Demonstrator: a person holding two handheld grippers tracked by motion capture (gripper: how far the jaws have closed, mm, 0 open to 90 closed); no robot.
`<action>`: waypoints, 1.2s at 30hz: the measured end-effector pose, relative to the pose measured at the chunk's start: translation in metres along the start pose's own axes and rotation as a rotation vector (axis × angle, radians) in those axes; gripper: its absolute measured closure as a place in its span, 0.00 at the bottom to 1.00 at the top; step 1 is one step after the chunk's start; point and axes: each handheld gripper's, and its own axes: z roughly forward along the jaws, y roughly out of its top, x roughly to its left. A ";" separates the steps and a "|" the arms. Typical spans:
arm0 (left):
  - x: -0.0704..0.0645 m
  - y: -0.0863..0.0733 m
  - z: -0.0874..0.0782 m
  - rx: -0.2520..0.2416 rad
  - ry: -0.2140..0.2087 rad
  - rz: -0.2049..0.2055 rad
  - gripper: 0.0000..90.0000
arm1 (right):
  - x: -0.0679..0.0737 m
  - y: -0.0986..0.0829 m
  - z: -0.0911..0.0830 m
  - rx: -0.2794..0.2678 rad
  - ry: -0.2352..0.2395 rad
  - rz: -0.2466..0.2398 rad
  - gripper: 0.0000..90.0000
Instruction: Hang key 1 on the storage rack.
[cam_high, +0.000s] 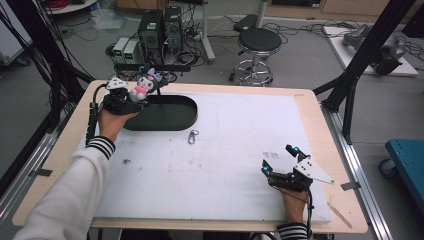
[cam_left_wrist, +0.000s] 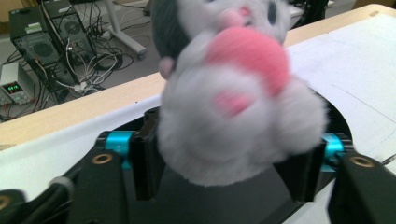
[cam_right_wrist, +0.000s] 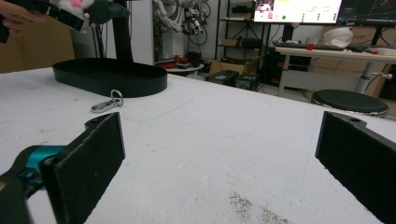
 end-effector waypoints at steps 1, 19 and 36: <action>0.001 -0.001 0.000 -0.007 -0.001 -0.002 0.41 | 0.000 0.000 0.000 0.000 -0.001 0.002 0.01; 0.000 -0.002 -0.031 -0.119 -0.104 0.064 0.07 | 0.000 0.000 0.000 0.002 -0.003 0.008 0.01; -0.016 -0.014 -0.069 -0.204 -0.149 0.069 0.02 | 0.001 0.000 0.000 0.005 0.004 0.009 0.01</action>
